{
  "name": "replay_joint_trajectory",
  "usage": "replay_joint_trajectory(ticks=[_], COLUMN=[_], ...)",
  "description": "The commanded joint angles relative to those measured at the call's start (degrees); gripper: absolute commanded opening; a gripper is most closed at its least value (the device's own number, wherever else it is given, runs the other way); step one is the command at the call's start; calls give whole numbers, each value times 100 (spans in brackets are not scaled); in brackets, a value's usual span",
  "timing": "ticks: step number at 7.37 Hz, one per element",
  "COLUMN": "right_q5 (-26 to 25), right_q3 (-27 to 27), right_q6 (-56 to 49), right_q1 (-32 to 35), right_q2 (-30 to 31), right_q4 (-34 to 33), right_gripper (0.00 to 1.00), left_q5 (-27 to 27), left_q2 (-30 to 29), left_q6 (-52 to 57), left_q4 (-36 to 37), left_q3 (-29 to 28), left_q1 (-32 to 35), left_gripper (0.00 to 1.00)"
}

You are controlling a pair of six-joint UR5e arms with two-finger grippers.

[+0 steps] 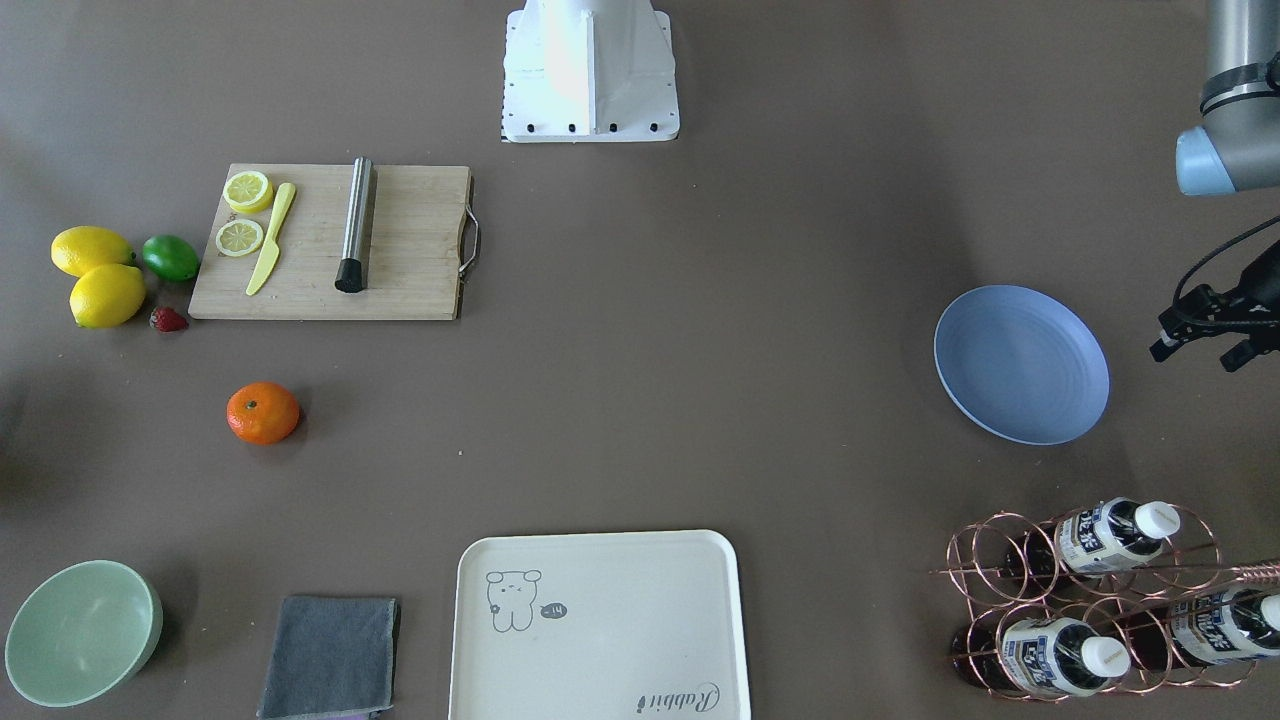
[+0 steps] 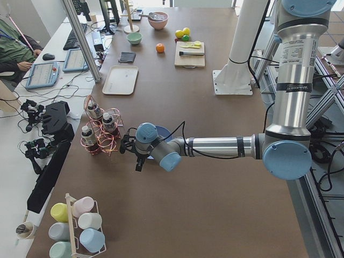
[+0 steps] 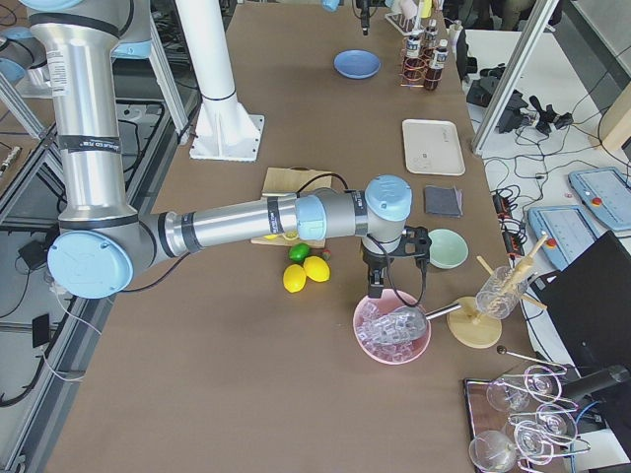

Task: Pick orange to plate
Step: 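Grasp the blue plate rim with the left gripper and lift it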

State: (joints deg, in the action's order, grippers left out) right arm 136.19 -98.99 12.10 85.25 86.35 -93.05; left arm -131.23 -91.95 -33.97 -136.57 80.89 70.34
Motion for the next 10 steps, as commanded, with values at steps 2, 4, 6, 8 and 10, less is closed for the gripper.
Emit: replay_joint_trajectory(ticks=[2, 4, 6, 8, 10], right_q5=[-13, -13, -13, -13, -22], right_q3=[108, 152, 231, 223, 223], right_q6=[521, 627, 740, 916, 943], right_q1=[-341, -473, -552, -632, -632], right_q2=[-223, -355, -478, -566, -601], right_q4=[190, 190, 190, 190, 190], right_gripper=[100, 100, 100, 100, 100], left_q5=[9, 1, -8, -8, -26], left_q2=[-174, -227, -236, -253, -253], left_q6=[-154, -154, -154, -241, -260], left_q4=[-265, -291, -291, -283, -283], left_q3=[-310, -390, -468, -504, -504], left_q1=[-555, -697, -724, -724, -724], left_gripper=[98, 98, 97, 40, 0])
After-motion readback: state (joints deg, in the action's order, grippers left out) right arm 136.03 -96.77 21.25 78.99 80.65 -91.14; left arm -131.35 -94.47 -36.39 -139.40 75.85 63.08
